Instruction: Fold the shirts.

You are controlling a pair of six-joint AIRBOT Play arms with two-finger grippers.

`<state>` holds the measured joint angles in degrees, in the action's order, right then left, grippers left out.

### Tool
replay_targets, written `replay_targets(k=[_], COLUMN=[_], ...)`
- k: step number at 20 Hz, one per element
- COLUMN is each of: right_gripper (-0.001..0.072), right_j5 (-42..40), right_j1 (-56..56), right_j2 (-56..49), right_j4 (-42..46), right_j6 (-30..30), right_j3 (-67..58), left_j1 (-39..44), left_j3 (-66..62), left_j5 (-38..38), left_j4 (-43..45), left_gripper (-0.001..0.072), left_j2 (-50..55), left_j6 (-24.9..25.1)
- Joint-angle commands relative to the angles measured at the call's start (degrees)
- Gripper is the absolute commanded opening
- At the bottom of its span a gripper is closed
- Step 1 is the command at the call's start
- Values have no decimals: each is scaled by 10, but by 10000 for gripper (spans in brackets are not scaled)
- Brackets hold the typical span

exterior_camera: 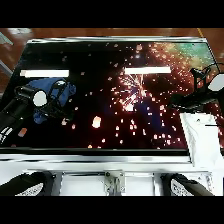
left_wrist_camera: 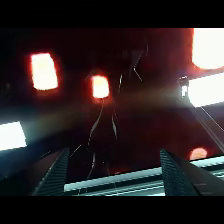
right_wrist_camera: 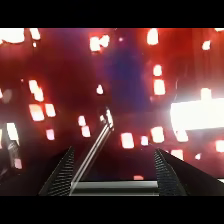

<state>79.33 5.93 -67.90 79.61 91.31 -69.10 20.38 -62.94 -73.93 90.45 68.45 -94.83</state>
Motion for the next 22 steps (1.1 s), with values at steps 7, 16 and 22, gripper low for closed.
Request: replay_targets(k=[7, 16, 22], right_gripper=[635, 635, 635], right_j5=[0, -81, -41], right_j1=[0, 0, 0], right_j2=[0, 0, 0], right_j4=[0, -1, -1], right_j6=[0, 0, 0], right_j3=[0, 0, 0], left_j1=[0, 0, 0], left_j3=[0, 0, 0], left_j5=[0, 1, 78], left_j4=[0, 0, -3], left_gripper=[646, 646, 648], left_j2=[0, 0, 7], left_j6=[0, -1, 0])
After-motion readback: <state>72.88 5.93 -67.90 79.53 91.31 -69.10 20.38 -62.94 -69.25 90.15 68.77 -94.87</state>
